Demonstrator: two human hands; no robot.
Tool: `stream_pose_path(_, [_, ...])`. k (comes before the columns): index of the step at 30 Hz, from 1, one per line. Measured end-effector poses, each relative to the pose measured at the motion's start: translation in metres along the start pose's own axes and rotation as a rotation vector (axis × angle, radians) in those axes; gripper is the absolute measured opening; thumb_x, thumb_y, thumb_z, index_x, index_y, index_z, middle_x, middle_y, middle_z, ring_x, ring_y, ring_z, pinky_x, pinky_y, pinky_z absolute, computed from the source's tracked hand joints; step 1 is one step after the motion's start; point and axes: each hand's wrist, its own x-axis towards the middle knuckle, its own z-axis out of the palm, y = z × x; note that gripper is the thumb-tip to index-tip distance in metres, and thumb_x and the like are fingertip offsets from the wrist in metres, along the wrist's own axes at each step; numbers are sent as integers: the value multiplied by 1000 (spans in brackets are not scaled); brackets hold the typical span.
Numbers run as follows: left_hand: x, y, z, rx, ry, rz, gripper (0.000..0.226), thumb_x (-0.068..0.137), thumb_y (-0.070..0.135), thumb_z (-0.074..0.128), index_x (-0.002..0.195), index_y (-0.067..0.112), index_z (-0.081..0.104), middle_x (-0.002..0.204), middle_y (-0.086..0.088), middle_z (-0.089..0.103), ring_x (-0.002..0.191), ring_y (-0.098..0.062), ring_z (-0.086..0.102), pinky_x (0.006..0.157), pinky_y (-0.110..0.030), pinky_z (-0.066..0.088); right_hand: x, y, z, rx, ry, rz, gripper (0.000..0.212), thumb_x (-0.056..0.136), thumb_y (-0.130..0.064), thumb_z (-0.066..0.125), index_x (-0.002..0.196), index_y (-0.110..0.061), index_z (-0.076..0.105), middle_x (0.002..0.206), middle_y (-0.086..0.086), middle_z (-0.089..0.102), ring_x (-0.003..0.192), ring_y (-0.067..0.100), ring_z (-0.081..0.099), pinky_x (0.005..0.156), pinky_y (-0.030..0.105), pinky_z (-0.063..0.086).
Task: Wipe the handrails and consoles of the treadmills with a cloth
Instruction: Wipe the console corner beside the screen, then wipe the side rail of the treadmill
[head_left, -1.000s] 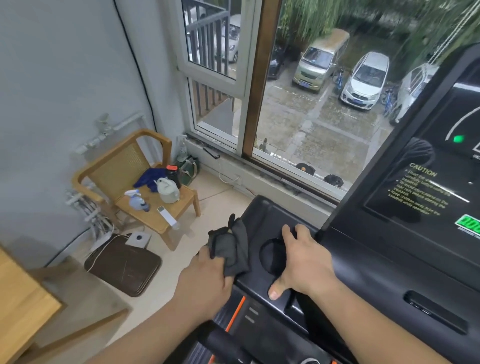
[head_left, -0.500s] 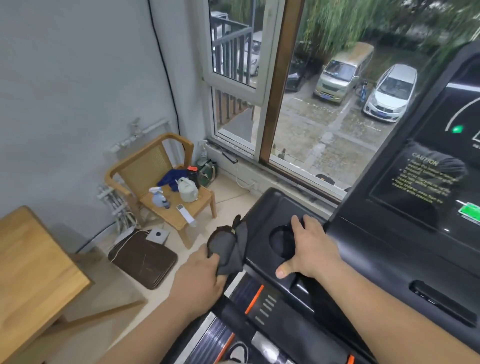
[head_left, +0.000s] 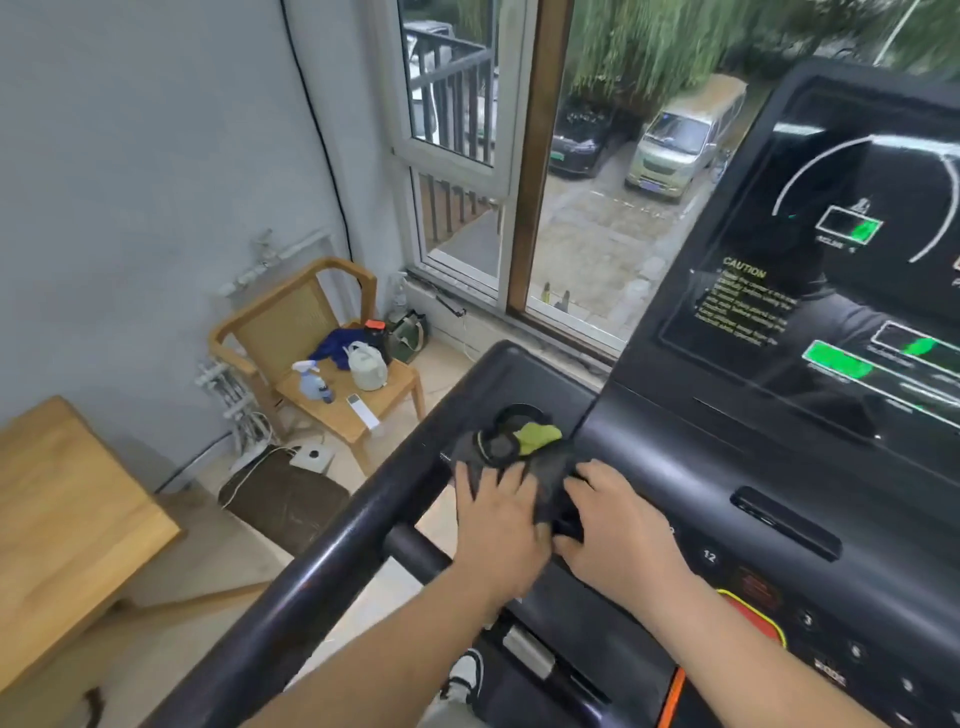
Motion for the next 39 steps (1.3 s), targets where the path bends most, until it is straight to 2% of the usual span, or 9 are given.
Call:
stream_pose_path(5, [6,-45,-9,76,67,141,76,86,35,47,159,34,28,150,9,45,144,-21,35,126,-56,-1,-27,7,-4,-33,-36,-25,58,97,-53,58,148,-26,47,159,-11,30,154,8,15,115,27,33])
stream_pose_path(9, [28,-55,-25,-36,124,-40,72,93,25,55,159,36,29,166,11,31,156,-14,18,127,-52,-2,-42,14,1,78,-28,-6,64,100,-51,57,155,-24,40,166,-10,23,157,8,8,119,32,30])
stream_pose_path(15, [-47,14,6,-547,197,-133,69,81,23,42,149,32,49,156,4,49,149,-17,37,123,-45,28,-60,19,15,129,10,9,51,97,-46,60,143,-25,53,156,-12,35,148,8,27,111,36,44])
stream_pose_path(19, [-81,26,-6,-1230,173,-447,26,98,26,49,114,34,68,96,8,77,100,-20,73,88,-39,59,-62,9,19,164,53,-28,44,96,-39,59,136,-23,56,148,-12,43,143,10,35,107,33,45])
stream_pose_path(23, [-100,11,-28,-1407,226,-702,12,102,33,55,106,30,66,109,-2,70,100,-21,67,83,-34,57,-65,-13,25,251,61,-60,44,94,-38,63,135,-22,59,145,-11,48,138,13,43,108,34,45])
stream_pose_path(26, [-100,-7,-51,-1550,243,-859,38,91,54,65,121,29,65,116,-8,70,105,-31,67,96,-49,57,-66,-29,28,320,3,-65,47,92,-36,66,137,-28,58,142,-14,51,131,11,50,105,32,46])
stream_pose_path(32, [-112,-69,-120,-1149,587,-524,16,102,35,56,108,22,64,104,-4,73,99,-27,70,90,-47,58,-49,-53,37,409,-137,-7,58,94,-46,66,147,-29,53,149,-17,50,135,5,49,112,27,39])
stream_pose_path(36, [-111,-101,-117,-310,624,-343,21,93,43,46,104,27,54,93,-3,68,85,-34,64,75,-47,55,-26,-79,48,461,-222,62,66,91,-49,68,149,-22,51,147,-8,56,134,12,53,112,31,43])
stream_pose_path(39, [-108,-123,-57,39,362,-224,58,89,43,51,145,27,47,140,-9,58,121,-33,58,96,-48,52,-8,-96,56,386,-265,138,61,86,-55,67,138,-24,58,135,-5,63,122,18,59,103,35,49])
